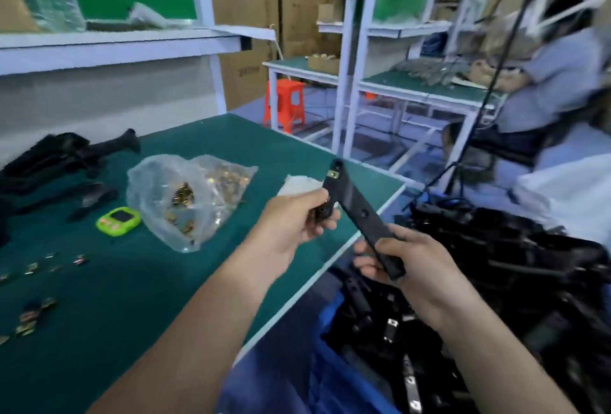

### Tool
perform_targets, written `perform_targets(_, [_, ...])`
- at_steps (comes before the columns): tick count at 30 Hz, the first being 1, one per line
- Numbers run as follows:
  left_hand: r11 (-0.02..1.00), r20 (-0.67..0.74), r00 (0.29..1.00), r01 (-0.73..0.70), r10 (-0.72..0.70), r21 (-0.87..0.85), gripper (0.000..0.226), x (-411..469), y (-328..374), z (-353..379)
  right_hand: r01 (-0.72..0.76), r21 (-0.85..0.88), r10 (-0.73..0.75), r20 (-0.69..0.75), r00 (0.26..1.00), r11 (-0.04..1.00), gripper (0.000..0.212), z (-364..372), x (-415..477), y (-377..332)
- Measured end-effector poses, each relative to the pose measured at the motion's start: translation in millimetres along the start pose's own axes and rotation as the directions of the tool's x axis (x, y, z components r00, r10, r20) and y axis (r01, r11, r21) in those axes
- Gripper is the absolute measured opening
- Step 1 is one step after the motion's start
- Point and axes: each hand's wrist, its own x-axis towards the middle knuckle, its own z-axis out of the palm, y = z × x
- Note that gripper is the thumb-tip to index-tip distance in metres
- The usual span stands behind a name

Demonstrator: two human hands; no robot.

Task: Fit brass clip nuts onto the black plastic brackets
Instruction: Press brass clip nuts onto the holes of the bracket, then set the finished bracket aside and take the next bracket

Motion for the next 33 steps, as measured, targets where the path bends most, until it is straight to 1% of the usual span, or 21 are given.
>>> perform_targets(4, [0.977,0.091,0.976,0.202,-0.196,-0.068,0.016,20,-50,92,-0.029,0.201,0.060,-0.155,0.986,0.979,0.022,-86,-26,14])
perform_targets(8, [0.917,0.170,0.906,0.397,-0.387,-0.030,0.012,31,-82,157,-0.035,0.296,0.132,-0.314,0.940,0.955,0.025,-143,-41,29])
perform_targets(11, [0.902,0.266,0.868,0.432,-0.420,0.015,0.017,43,-91,183,0.021,0.346,0.142,-0.439,0.887,0.938,0.024,-171,-32,22])
perform_targets(13, [0.910,0.296,0.865,0.413,-0.406,0.039,0.021,52,-91,194,0.130,0.368,0.095,-0.533,0.841,0.921,0.023,-185,-15,3])
perform_targets(15, [0.921,0.308,0.870,0.381,-0.386,0.078,0.025,62,-88,203,0.262,0.430,0.066,-0.613,0.787,0.864,0.025,-193,8,-23])
perform_targets(16, [0.922,0.311,0.868,0.373,-0.386,0.104,0.025,66,-86,207,0.306,0.451,0.064,-0.640,0.766,0.839,0.026,-193,20,-33])
perform_targets(17, [0.921,0.314,0.866,0.362,-0.388,0.141,0.026,70,-85,210,0.307,0.447,0.065,-0.646,0.761,0.840,0.025,-190,31,-40])
perform_targets(18, [0.920,0.314,0.867,0.345,-0.388,0.185,0.026,74,-85,213,0.252,0.413,0.070,-0.624,0.778,0.875,0.024,-184,41,-41])
perform_targets(20, [0.916,0.296,0.878,0.305,-0.376,0.260,0.025,77,-87,214,0.100,0.274,0.074,-0.559,0.826,0.957,0.020,-167,57,-32])
perform_targets(21, [0.916,0.278,0.889,0.290,-0.365,0.276,0.024,80,-89,213,0.058,0.202,0.063,-0.546,0.835,0.978,0.015,-158,62,-25])
perform_targets(22, [0.918,0.261,0.900,0.275,-0.351,0.284,0.023,82,-91,210,0.045,0.145,0.042,-0.541,0.840,0.988,0.011,-149,67,-20])
perform_targets(23, [0.921,0.245,0.910,0.262,-0.336,0.288,0.022,84,-94,206,0.048,0.104,0.015,-0.533,0.846,0.993,0.013,-141,70,-15])
perform_targets(25, [0.930,0.201,0.933,0.239,-0.299,0.279,0.022,87,-98,196,0.057,0.097,-0.002,-0.496,0.868,0.994,0.021,-126,75,-8])
perform_targets(27, [0.939,0.159,0.955,0.200,-0.251,0.280,0.025,87,-100,186,0.073,0.136,-0.004,-0.449,0.893,0.988,0.023,-112,77,-4])
perform_targets(28, [0.943,0.143,0.964,0.177,-0.224,0.280,0.025,87,-99,180,0.084,0.160,-0.006,-0.435,0.900,0.983,0.022,-106,77,-4])
perform_targets(30, [0.953,0.105,0.982,0.122,-0.156,0.276,0.022,87,-96,169,0.093,0.188,-0.007,-0.413,0.911,0.978,0.013,-92,78,-7])
perform_targets(31, [0.955,0.084,0.991,0.077,-0.105,0.286,0.021,87,-93,163,0.095,0.191,-0.012,-0.395,0.919,0.977,0.010,-85,78,-10])
perform_targets(33, [0.936,0.043,0.998,-0.059,0.047,0.347,0.025,87,-84,150,0.106,0.194,-0.031,-0.354,0.935,0.975,0.008,-71,80,-15])
